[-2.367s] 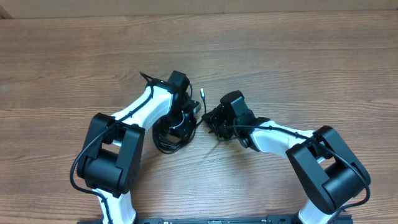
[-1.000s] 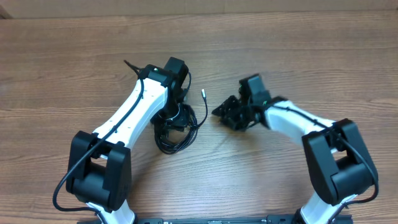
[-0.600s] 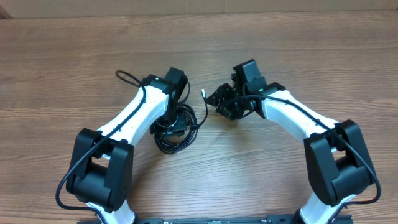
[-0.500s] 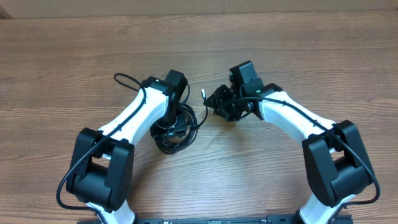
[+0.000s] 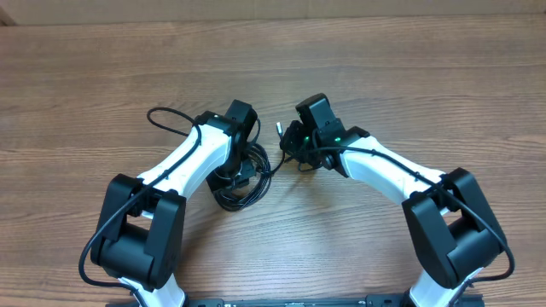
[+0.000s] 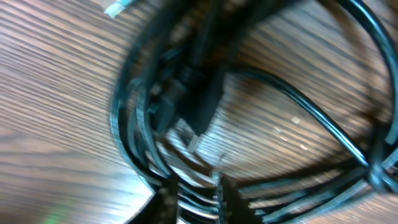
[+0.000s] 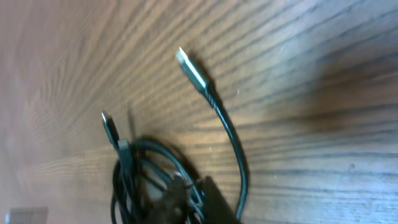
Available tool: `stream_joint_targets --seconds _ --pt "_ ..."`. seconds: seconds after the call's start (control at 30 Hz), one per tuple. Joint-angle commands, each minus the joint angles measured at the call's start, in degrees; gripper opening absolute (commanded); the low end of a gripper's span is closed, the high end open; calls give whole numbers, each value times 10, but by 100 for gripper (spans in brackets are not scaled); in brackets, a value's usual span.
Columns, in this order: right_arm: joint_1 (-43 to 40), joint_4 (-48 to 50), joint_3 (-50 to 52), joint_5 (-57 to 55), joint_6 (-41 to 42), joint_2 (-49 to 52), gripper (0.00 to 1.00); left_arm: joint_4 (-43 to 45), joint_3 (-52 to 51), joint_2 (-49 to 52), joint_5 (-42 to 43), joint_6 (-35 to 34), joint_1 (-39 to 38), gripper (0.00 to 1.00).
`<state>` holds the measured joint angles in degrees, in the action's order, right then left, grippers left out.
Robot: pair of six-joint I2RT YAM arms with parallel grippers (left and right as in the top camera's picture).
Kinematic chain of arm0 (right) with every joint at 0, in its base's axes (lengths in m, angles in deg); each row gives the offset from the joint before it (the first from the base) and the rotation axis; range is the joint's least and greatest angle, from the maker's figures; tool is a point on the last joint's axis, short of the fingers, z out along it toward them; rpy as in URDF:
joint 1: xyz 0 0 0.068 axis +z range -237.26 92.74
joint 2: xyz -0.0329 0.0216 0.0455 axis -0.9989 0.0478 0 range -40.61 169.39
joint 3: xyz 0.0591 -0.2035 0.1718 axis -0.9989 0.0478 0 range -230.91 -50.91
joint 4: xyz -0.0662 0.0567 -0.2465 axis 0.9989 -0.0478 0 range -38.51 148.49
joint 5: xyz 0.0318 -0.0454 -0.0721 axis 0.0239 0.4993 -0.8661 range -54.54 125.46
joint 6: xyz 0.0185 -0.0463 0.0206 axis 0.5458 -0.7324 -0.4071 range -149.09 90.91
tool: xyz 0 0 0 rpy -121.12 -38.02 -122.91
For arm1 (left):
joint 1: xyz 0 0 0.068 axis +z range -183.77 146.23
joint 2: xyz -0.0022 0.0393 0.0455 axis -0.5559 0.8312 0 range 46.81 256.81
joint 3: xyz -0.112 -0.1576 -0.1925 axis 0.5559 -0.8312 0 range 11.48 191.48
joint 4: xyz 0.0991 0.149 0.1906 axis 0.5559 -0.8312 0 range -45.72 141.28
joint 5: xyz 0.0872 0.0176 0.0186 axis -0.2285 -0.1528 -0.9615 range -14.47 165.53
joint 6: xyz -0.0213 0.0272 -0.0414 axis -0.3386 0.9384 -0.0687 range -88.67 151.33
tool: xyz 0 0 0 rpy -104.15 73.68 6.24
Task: Untangle cables
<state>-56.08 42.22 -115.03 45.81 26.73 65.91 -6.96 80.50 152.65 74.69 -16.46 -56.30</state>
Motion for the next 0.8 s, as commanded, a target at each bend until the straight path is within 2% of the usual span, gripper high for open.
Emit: stream_joint_targets --seconds 0.0,0.2,0.4,0.67,0.77 --pt "21 13 4 -50 1 3 4 -2 -4 -12 -58 -8 5 17" --pt "46 25 4 -73 14 33 4 -21 -4 -12 -57 -4 11 4" --pt "46 20 4 -10 29 61 4 -38 -22 -12 -62 -4 11 5" --pt "47 -22 4 144 29 61 4 29 -66 -12 -115 12 16 6" --pt "56 -30 4 175 29 61 4 54 -66 -12 -163 19 25 5"
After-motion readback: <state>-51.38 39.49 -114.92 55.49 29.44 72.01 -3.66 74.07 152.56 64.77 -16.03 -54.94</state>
